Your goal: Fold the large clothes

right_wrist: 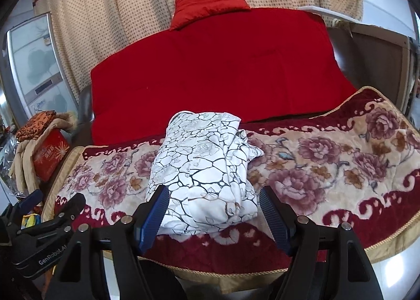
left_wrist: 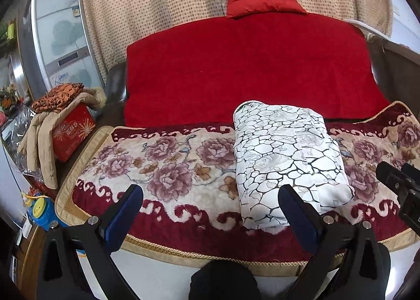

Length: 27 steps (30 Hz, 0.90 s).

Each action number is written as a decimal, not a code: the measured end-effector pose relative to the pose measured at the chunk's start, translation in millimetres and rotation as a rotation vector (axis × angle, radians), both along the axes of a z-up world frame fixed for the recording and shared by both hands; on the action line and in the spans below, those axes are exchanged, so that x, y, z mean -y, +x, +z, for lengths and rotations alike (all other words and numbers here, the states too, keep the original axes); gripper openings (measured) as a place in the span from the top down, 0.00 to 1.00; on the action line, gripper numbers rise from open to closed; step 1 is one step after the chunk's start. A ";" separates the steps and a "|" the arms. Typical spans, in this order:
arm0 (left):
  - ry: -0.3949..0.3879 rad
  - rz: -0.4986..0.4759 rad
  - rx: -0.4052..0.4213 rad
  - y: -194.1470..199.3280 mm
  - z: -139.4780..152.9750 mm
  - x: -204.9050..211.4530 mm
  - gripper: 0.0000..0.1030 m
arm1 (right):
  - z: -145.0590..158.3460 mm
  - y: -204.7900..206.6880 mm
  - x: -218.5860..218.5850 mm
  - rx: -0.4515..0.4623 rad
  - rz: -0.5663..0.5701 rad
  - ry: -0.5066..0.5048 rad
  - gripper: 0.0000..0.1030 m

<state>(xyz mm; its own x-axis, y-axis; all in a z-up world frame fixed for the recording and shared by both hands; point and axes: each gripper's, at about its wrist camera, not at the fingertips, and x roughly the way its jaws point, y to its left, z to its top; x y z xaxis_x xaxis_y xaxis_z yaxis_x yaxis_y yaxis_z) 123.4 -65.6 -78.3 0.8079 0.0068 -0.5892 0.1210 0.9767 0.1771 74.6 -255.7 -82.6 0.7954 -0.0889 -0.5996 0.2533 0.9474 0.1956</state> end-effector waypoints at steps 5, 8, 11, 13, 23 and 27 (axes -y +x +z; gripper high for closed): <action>-0.011 -0.012 0.009 0.2 3.5 4.2 0.01 | 3.4 -1.7 1.0 -0.004 0.000 -0.010 0.27; -0.012 -0.015 0.004 7.6 2.8 5.0 0.01 | 5.5 4.8 3.2 -0.002 -0.006 -0.009 0.27; -0.017 -0.017 -0.004 13.4 0.7 4.5 0.01 | 6.2 11.0 1.9 -0.006 -0.009 -0.014 0.27; -0.027 -0.027 -0.009 16.6 -0.7 3.6 0.01 | 6.4 14.8 0.1 -0.012 -0.011 -0.024 0.27; -0.076 -0.056 -0.002 23.5 -3.4 -7.1 0.01 | 11.6 24.4 -14.1 -0.029 -0.025 -0.076 0.27; -0.086 -0.045 0.002 27.7 -3.4 -15.8 0.01 | 14.1 32.4 -24.3 -0.030 -0.011 -0.092 0.27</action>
<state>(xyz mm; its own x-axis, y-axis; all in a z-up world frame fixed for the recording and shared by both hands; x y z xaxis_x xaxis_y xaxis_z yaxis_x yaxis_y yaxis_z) 151.1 -49.8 -81.7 0.8076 -0.0802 -0.5842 0.1648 0.9819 0.0931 107.0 -231.5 -68.5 0.7758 -0.1532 -0.6122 0.2683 0.9581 0.1003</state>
